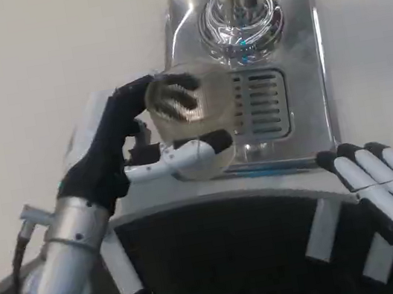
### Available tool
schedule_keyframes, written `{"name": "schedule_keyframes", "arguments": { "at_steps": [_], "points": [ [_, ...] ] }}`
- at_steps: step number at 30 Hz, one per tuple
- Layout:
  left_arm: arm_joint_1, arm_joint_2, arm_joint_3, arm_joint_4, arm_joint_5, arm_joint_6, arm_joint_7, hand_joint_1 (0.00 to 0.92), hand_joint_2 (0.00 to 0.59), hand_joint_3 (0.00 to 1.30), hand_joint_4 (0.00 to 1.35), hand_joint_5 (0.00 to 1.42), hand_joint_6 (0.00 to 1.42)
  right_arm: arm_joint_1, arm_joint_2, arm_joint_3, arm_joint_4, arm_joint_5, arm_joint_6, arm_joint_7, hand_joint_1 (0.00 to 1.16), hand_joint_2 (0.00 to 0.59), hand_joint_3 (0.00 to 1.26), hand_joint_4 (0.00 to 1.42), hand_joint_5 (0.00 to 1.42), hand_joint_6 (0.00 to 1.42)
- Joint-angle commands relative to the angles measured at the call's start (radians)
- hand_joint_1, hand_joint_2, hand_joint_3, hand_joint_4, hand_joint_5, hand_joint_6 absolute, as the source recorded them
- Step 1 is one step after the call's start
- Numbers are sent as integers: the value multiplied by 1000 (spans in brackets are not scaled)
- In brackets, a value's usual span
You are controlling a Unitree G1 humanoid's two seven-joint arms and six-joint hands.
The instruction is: Grasp the cup under the faucet to collect the drink, then remove the cup.
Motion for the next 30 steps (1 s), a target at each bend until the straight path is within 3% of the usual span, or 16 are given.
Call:
{"name": "schedule_keyframes", "arguments": {
  "at_steps": [1, 10, 14, 23, 30],
  "points": [
    [-84, -5, -26, 129, 28, -86, 43, 776, 115, 1063, 1269, 1364, 1424, 12, 23, 17, -9, -5, 8, 1, 546, 462, 41, 0, 0, 0],
    [-236, -15, -72, 385, 84, -203, 119, 776, 115, 1064, 1269, 1364, 1424, 17, 50, 54, -18, -38, 9, -2, 531, 476, 54, 0, 0, 0],
    [-287, -33, -76, 466, 83, -225, 138, 776, 115, 1064, 1269, 1364, 1424, 5, 68, 33, -18, -25, -4, 8, 529, 474, 54, 0, 0, 0],
    [-373, -64, -86, 594, 88, -257, 181, 776, 115, 1065, 1255, 1364, 1424, -78, 63, -15, -18, 15, 29, 85, 523, 470, 57, 0, 0, 0],
    [-425, -79, -91, 668, 90, -272, 209, 775, 116, 1061, 1255, 1364, 1424, -97, 76, -25, -18, 23, 33, 112, 497, 475, 65, 0, 0, 0]
  ]
}}
